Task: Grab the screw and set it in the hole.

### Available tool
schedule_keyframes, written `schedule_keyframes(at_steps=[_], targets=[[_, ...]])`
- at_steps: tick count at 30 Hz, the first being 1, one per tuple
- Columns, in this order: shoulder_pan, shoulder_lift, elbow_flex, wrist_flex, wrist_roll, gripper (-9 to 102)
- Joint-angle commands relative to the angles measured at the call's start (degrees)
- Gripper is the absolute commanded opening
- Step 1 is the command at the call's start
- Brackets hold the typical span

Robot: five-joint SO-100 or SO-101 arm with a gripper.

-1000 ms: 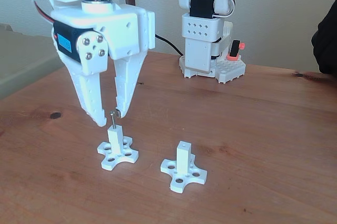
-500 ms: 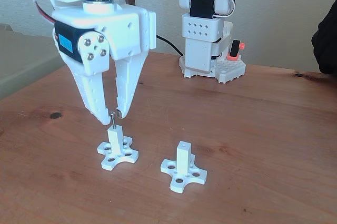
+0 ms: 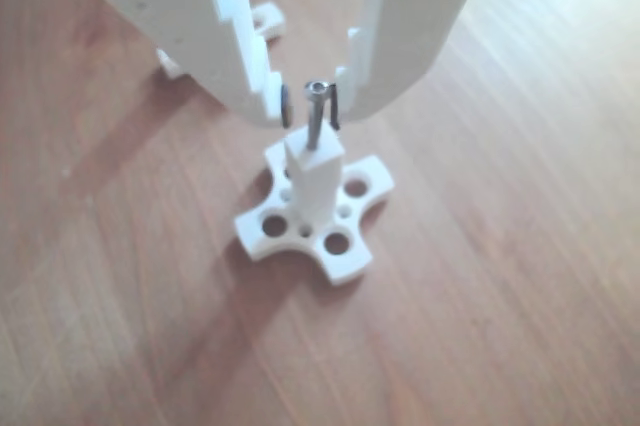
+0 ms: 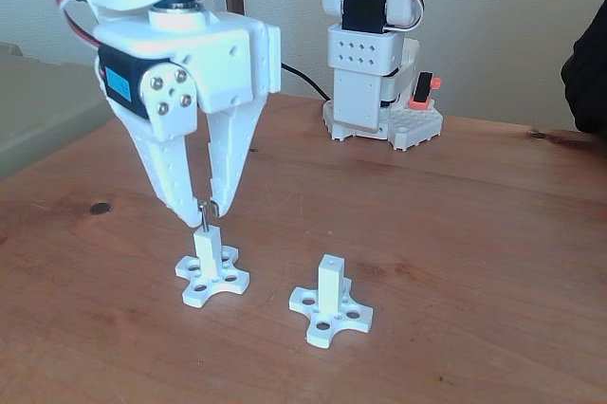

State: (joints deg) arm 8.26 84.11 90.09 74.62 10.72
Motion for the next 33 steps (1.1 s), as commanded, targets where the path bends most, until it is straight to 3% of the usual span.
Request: schedule_keyframes(at_steps=[1, 15, 33], targets=[[-0.44, 1.23, -5.19, -0.62, 0.26, 3], [-0.26, 1.14, -5.27, -1.14, 0.35, -4], [-0.35, 1.85, -6.77, -0.79, -0.26, -4]])
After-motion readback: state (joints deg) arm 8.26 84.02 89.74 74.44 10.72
